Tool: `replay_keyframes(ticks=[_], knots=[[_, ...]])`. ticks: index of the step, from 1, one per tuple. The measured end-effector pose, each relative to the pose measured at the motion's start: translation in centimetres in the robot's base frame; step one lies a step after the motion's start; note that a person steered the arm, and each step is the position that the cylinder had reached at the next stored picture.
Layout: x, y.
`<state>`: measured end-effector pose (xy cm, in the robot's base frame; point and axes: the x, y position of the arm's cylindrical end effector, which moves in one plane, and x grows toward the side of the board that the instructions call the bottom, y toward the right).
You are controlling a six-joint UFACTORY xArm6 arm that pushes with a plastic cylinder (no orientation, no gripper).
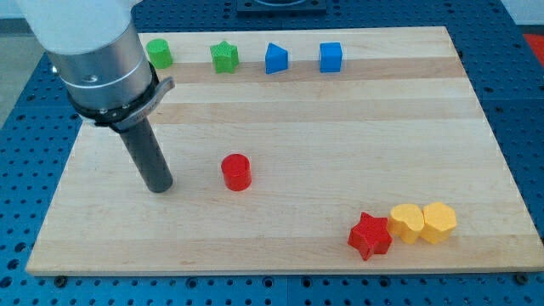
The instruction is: Move the red star towards center
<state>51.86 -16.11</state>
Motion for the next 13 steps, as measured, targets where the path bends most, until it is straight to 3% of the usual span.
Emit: replay_keyframes(ticks=[3,4,5,6,8,11,12,13], knots=[[2.0,5.7],[4.6,7.8],[10.0,7.9],[10.0,8.3],[8.7,16.6],[3.0,21.4],[0.3,27.8],[1.7,36.2]])
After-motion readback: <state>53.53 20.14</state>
